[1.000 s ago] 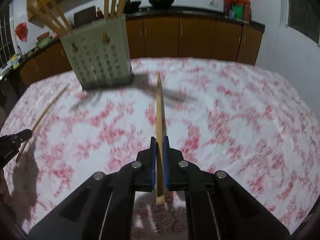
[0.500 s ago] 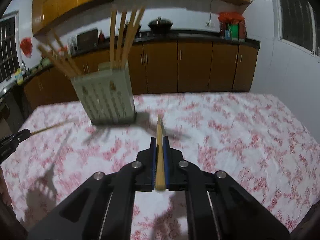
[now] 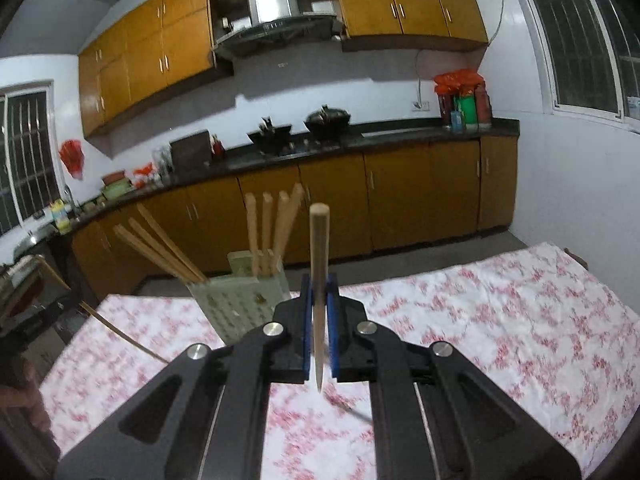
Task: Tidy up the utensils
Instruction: 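Lift the left chopstick into the holder while the right gripper inserts its chopstick, then open the left gripper over the holder while the right gripper releases its chopstick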
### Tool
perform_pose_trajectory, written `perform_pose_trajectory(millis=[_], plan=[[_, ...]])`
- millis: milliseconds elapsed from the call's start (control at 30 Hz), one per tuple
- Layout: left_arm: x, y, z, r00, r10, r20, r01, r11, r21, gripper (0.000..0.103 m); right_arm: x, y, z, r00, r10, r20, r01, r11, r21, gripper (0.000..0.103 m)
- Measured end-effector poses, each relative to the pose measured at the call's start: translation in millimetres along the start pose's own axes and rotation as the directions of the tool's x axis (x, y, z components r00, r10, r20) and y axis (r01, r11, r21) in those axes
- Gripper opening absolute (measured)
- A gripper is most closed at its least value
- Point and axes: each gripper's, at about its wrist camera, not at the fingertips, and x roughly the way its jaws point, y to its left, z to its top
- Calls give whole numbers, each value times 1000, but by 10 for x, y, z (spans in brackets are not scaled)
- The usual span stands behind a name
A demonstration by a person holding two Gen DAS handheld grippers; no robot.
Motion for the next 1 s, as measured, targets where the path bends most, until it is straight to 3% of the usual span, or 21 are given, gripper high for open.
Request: perform_pose_trajectory(millis=[233,433,600,1000], plan=[[-169,-236,305,994,-78,82,77,997,12,7,-245,153,385,992,85,92,-85,996,-7,8],[-287,-477,613,973,-138,187,138,990,14,7,-338,355,683,976,128,177,-123,992,-37,8],[-255,-631,785,956,-139,259,136,990,29,7,-237,482,850,966,137,218,-130,990,-49,8],[195,-636,792,965,-114,238,110,993,28,7,348,626,884,972,116,205,-105,992,-64,8]])
